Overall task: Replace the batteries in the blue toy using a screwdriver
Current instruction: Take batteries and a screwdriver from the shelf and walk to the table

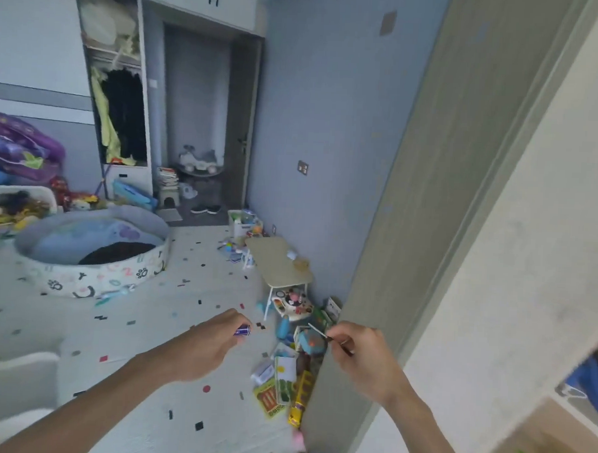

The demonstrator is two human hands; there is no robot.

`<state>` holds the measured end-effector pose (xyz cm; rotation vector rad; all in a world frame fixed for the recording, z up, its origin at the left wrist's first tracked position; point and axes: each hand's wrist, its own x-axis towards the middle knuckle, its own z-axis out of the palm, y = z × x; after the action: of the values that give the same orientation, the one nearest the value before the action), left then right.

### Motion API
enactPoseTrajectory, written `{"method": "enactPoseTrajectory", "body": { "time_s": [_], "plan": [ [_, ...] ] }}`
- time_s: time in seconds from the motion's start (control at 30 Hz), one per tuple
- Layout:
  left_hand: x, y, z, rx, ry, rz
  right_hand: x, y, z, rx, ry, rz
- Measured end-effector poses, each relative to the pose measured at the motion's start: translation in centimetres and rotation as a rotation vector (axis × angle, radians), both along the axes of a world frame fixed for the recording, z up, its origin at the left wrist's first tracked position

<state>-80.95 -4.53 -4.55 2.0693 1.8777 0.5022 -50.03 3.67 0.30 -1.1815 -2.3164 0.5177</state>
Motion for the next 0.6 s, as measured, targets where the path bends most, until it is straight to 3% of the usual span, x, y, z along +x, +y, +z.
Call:
{"method": "enactPoseTrajectory", "body": {
  "time_s": [0.37, 0.6],
  "plan": [
    [-17.6, 5.7, -2.2, 0.022, -0.020, 0.168, -20.7, 11.3, -2.8, 0.000, -0.109, 0.142],
    [-30.5, 14.7, -0.5, 0.001, -0.035, 0.325, -34.0, 24.0, -3.6, -0.039, -0.036, 0.197]
  ]
}}
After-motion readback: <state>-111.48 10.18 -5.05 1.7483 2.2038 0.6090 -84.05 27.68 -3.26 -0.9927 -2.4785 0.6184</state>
